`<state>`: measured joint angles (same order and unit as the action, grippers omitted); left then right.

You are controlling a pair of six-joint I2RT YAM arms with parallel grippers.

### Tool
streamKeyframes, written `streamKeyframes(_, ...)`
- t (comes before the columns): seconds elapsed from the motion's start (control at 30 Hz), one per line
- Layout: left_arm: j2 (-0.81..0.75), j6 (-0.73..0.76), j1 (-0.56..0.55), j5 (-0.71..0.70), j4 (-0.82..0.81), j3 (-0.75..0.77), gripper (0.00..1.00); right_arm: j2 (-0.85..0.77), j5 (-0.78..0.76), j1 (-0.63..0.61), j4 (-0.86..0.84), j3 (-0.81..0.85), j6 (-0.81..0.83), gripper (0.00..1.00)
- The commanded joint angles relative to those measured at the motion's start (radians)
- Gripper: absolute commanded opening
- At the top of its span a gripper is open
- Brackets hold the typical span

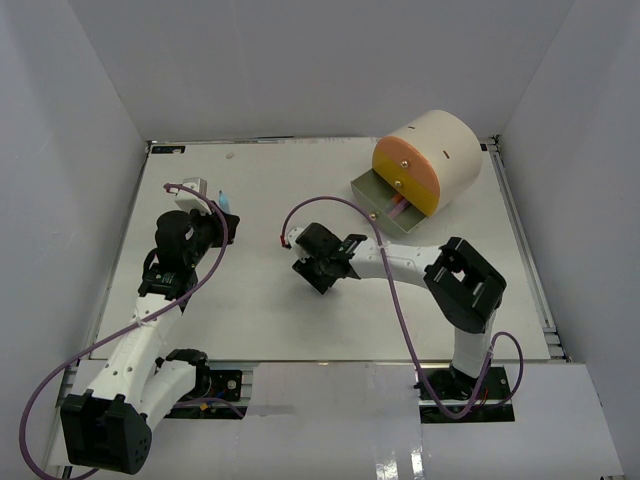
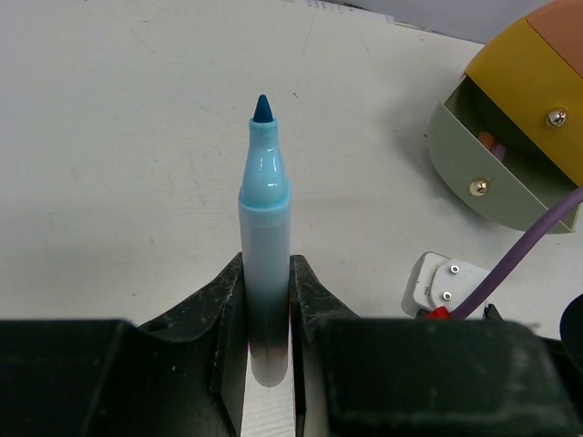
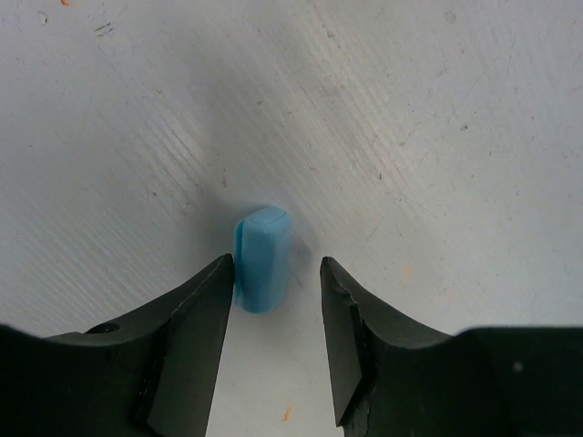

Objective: Sort the stationery into containers
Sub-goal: Pick up the pen cap from the center of the board.

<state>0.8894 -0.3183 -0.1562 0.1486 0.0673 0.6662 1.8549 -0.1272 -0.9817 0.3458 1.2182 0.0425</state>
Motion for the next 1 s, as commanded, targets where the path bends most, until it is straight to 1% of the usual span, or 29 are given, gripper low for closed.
streamKeyframes(0.0,-0.007,0.007,0.004,0.019,-0.017,0.003,0.18,0.020,0.014,0.000,0.028,0.046,0.020,0.50)
streamKeyframes(0.47,0.000,0.008,0.004,0.020,-0.014,0.004,0.18,0.087,-0.037,-0.018,0.065,0.104,0.010,0.49)
streamKeyframes(0.57,-0.001,0.010,0.003,0.023,-0.014,0.004,0.18,0.095,-0.038,-0.020,0.079,0.110,0.010,0.46)
streamKeyframes(0.67,0.000,0.012,0.003,0.031,-0.017,0.003,0.18,0.090,-0.034,-0.020,0.084,0.115,0.010,0.40)
streamKeyframes(0.7,0.002,0.015,0.004,0.037,-0.015,0.006,0.18,0.087,-0.037,-0.020,0.084,0.115,0.010,0.33)
streamKeyframes(0.77,0.002,0.015,0.003,0.046,-0.018,0.006,0.18,0.073,-0.040,-0.020,0.085,0.113,0.013,0.26)
streamKeyframes(0.87,0.000,0.025,0.004,0.103,-0.043,0.001,0.18,0.044,-0.034,-0.020,0.088,0.115,0.019,0.19)
streamKeyframes(0.93,0.003,0.044,0.003,0.196,-0.075,-0.004,0.18,0.005,-0.016,-0.018,0.088,0.116,0.023,0.16)
streamKeyframes(0.97,0.011,0.045,0.003,0.238,-0.105,-0.005,0.19,-0.014,-0.009,-0.015,0.088,0.118,0.028,0.12)
